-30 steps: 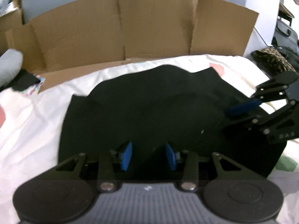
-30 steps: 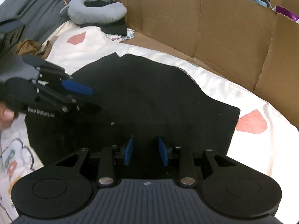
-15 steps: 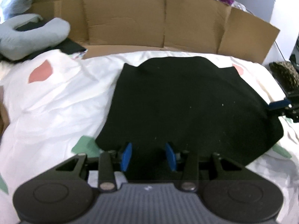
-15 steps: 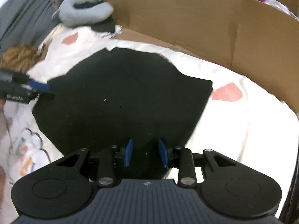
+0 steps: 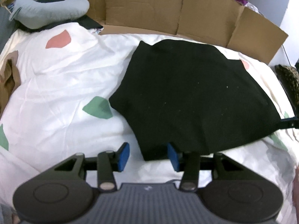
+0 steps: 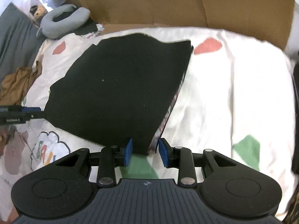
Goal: Fold clothes
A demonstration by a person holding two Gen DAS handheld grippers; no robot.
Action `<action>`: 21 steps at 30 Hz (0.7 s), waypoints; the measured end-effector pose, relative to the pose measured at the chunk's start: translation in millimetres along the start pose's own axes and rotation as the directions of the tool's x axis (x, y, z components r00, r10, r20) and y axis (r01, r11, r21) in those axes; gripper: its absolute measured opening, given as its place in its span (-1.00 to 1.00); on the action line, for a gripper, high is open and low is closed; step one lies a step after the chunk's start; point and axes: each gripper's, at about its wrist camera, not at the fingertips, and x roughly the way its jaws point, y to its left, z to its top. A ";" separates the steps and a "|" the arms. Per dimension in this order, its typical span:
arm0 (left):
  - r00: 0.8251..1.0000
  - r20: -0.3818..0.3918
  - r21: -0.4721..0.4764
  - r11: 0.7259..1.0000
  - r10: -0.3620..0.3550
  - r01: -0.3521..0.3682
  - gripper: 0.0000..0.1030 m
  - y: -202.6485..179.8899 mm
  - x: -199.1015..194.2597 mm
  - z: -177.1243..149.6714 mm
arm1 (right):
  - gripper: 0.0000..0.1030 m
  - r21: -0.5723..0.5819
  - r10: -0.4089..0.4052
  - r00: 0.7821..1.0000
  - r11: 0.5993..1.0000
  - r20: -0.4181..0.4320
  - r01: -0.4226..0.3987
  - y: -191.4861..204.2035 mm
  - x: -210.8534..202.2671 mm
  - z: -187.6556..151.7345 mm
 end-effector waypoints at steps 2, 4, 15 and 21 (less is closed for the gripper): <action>1.000 0.002 -0.002 1.000 -0.007 0.007 -0.06 -0.3 1.9 0.0 | -0.27 0.032 0.006 1.000 0.999 0.005 -0.007 -1.9 1.6 0.4; 1.000 -0.006 0.006 1.000 -0.010 0.010 -0.07 -0.8 5.8 -1.9 | -0.27 0.064 0.012 1.000 0.998 0.004 -0.013 -4.5 4.5 1.7; 1.000 -0.017 -0.003 1.000 -0.020 0.020 -0.17 4.5 6.6 -8.2 | -0.40 0.039 -0.083 0.996 0.996 0.017 0.083 -11.4 16.0 -2.8; 0.998 -0.021 -0.009 0.998 -0.065 0.065 -0.21 5.4 12.7 -9.4 | -0.36 0.144 -0.052 0.998 0.988 0.023 0.048 -20.2 -4.3 -3.2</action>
